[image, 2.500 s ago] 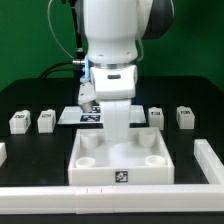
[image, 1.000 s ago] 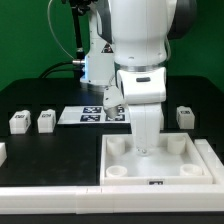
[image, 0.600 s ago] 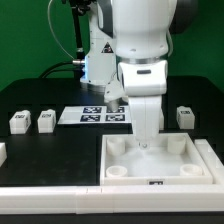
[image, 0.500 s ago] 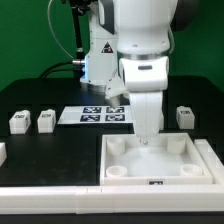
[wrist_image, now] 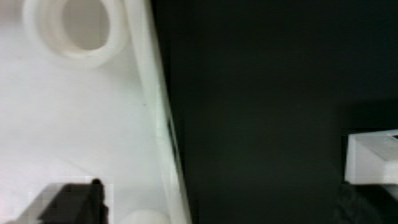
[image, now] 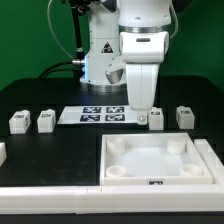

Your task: Assemble one leg

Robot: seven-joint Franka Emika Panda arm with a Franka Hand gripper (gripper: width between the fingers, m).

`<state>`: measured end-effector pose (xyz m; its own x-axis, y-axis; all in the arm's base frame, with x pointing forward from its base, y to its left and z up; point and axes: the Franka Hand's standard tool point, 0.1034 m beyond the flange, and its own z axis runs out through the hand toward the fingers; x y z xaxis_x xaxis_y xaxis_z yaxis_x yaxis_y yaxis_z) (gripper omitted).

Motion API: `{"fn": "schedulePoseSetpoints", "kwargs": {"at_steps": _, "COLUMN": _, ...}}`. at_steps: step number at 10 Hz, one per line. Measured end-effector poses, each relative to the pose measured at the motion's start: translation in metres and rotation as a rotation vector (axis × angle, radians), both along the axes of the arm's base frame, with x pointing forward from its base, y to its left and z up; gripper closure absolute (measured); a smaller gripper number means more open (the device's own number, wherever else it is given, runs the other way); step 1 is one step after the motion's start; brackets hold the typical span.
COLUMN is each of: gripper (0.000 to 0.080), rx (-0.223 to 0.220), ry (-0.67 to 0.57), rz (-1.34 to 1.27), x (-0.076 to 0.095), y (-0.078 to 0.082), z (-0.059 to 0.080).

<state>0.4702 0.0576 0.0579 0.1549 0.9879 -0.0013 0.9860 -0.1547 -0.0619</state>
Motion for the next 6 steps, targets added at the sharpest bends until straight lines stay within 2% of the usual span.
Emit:
{"fn": "schedulePoseSetpoints", "kwargs": {"at_steps": 5, "gripper": 0.0150, "rx": -0.023, "ry": 0.010, "rz": -0.484, "x": -0.0018, "y": 0.0020, "z": -0.0010}}
{"fn": "schedulePoseSetpoints", "kwargs": {"at_steps": 6, "gripper": 0.0150, "rx": -0.023, "ry": 0.007, "rz": -0.649, "x": -0.0051, "y": 0.0049, "z": -0.0026}}
